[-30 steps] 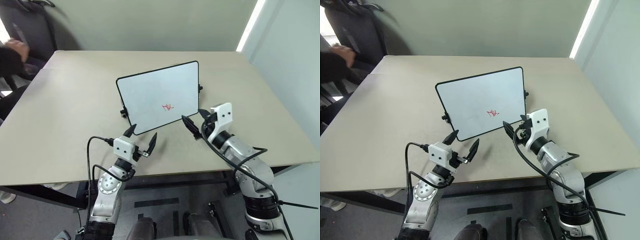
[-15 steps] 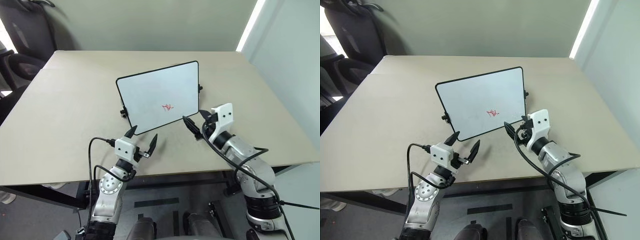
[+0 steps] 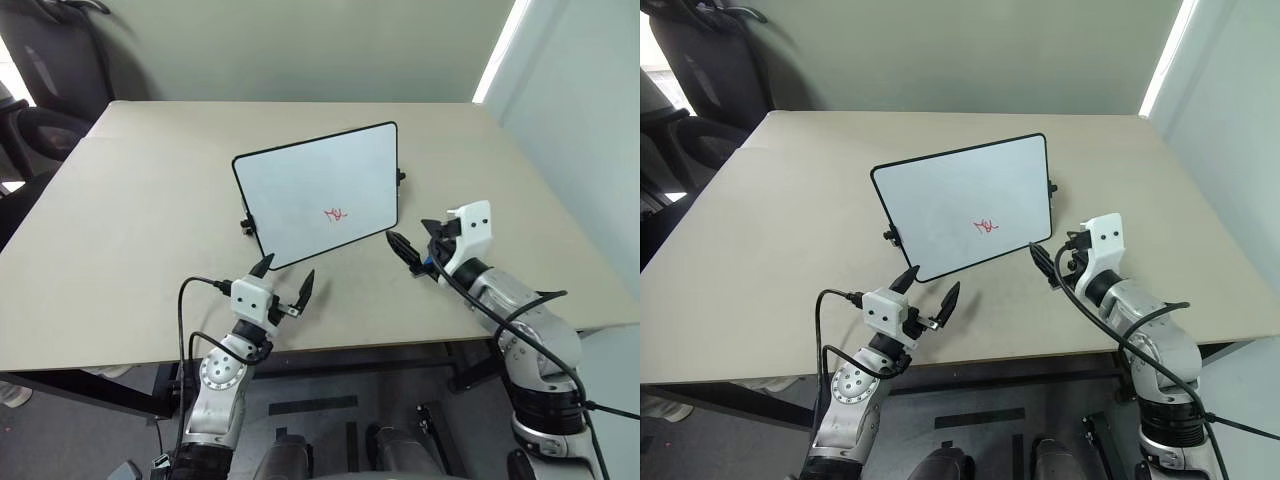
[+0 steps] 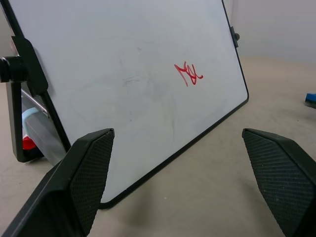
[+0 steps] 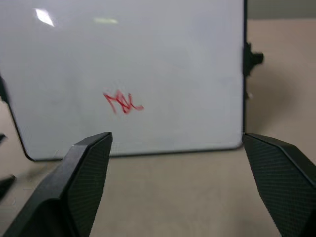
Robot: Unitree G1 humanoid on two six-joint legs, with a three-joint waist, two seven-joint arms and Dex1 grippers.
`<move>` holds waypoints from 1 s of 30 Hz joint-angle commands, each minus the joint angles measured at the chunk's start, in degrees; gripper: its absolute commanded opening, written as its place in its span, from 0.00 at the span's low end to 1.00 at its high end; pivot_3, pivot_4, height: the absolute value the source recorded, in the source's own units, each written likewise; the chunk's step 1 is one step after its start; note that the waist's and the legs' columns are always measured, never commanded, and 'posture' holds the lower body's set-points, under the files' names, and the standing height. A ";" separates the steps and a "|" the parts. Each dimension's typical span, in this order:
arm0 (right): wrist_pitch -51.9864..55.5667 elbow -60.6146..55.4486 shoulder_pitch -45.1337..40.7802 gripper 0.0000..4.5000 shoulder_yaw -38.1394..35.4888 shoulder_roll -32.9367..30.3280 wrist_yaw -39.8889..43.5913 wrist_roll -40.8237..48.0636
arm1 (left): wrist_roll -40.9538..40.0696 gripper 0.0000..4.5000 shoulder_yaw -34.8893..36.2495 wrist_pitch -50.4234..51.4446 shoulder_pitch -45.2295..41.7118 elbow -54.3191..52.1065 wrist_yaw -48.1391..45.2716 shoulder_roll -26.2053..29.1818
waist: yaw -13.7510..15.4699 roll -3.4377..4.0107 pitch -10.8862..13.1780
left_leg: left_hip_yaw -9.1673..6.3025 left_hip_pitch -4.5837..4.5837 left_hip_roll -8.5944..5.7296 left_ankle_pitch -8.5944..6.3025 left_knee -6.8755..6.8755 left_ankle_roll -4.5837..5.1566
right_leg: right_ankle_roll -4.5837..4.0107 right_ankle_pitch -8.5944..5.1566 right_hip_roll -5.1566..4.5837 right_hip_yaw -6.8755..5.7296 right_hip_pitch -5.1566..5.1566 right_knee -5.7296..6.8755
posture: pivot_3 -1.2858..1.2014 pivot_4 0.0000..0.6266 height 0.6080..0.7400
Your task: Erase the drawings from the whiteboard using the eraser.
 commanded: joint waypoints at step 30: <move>17.12 29.42 -20.06 0.99 -4.57 -1.47 -7.69 -7.62 | 0.82 1.00 -1.41 -0.81 2.93 -3.86 1.56 -1.29 | 0.10 0.07 0.04 | 0.02 0.06 -0.02 -0.07 -0.04 0.27 | -0.07 0.03 0.02 -0.04 -0.21 0.17 | 0.52 0.24 1.00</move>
